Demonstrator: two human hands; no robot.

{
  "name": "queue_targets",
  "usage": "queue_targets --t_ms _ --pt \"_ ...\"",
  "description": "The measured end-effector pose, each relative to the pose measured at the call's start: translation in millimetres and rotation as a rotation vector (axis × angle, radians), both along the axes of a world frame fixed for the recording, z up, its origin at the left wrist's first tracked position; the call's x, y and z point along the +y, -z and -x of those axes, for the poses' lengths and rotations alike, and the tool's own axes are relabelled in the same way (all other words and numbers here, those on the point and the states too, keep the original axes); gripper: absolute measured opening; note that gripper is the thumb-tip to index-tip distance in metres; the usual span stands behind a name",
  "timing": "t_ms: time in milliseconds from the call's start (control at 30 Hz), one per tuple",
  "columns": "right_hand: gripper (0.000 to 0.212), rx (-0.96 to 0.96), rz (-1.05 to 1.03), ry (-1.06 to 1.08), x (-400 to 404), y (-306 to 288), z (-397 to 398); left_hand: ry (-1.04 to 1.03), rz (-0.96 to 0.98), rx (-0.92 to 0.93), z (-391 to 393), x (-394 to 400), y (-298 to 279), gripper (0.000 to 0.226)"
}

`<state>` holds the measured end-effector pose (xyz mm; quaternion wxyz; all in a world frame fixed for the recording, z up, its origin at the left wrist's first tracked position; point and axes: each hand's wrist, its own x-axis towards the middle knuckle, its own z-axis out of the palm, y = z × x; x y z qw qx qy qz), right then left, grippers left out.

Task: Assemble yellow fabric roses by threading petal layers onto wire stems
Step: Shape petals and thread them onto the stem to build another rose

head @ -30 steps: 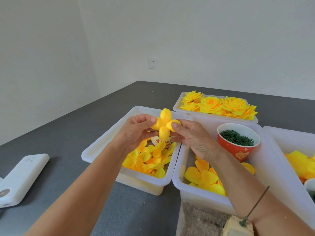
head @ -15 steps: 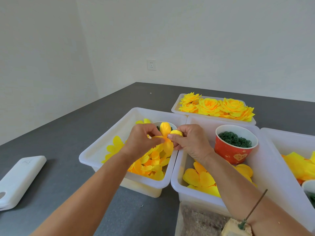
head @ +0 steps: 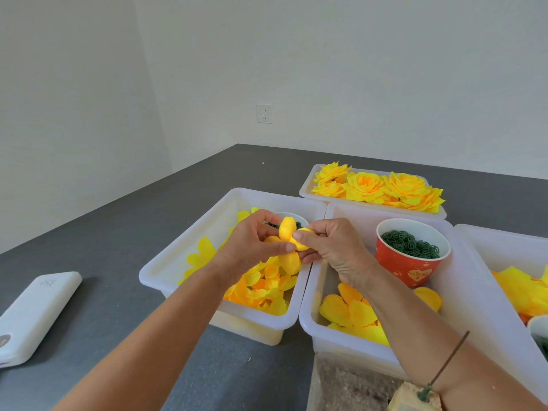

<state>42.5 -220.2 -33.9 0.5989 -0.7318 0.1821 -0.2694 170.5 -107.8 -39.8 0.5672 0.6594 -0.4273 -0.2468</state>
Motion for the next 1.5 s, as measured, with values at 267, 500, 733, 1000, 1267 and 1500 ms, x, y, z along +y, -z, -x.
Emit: queue_targets --t_ms 267,500,733,1000,1267,1500 --pt "0.014 0.004 0.066 0.003 3.9 -0.1 0.1 -0.008 0.026 -0.019 5.8 -1.1 -0.6 0.042" --pt "0.011 0.049 0.085 -0.036 1.6 -1.6 0.5 -0.019 0.101 0.041 -0.1 2.3 -0.8 0.019" --pt "0.011 0.014 -0.042 0.020 -0.5 -3.6 3.4 -0.037 0.114 -0.070 4.9 -3.9 3.3 0.011" --pt "0.012 -0.007 -0.057 0.072 0.1 -1.9 2.0 -0.063 0.112 -0.339 10.4 -6.6 4.7 0.042" --pt "0.015 0.017 0.182 0.003 2.0 -1.1 1.8 -0.036 0.134 -0.192 10.9 -3.4 -0.4 0.012" --pt "0.008 0.016 0.212 0.165 -5.1 1.3 0.7 -0.073 0.196 0.114 10.5 1.3 -6.6 0.021"
